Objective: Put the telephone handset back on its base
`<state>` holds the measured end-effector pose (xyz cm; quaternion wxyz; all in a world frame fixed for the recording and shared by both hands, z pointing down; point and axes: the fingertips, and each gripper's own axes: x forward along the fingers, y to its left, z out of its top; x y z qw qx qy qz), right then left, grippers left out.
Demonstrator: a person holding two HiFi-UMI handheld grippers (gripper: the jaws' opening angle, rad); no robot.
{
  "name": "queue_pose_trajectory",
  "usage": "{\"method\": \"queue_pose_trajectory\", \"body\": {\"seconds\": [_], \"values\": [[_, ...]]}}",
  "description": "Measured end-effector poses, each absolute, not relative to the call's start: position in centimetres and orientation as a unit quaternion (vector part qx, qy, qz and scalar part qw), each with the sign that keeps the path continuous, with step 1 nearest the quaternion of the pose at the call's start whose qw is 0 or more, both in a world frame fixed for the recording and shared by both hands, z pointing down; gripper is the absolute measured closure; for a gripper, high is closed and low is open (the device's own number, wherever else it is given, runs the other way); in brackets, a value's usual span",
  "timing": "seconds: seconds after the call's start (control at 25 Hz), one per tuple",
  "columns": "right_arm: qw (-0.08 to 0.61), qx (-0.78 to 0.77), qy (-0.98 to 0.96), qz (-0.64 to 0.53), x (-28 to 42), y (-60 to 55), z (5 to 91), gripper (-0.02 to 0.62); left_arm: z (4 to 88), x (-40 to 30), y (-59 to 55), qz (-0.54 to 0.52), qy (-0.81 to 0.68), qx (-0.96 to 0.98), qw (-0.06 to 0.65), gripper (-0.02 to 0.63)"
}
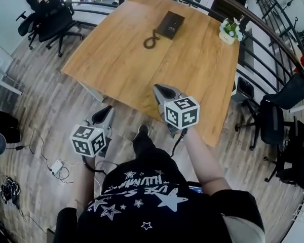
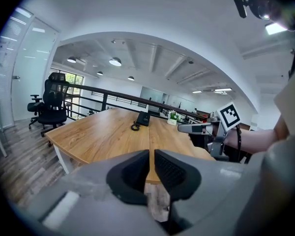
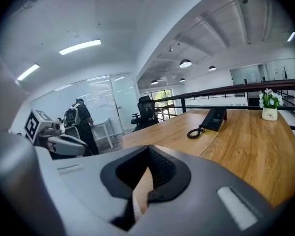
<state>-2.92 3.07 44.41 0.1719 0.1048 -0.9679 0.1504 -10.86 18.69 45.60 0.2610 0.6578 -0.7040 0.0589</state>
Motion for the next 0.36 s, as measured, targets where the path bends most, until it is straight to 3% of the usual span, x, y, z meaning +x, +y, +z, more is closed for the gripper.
{"method": "queue_pose_trajectory", "body": {"seconds": [0.36], "values": [[0.18, 0.09, -0.969, 0.144, 1.5, 7.7, 43.8, 0.596, 44.8, -6.2, 23.2, 0.056, -0.71, 0.651, 0.262, 0.571]]}}
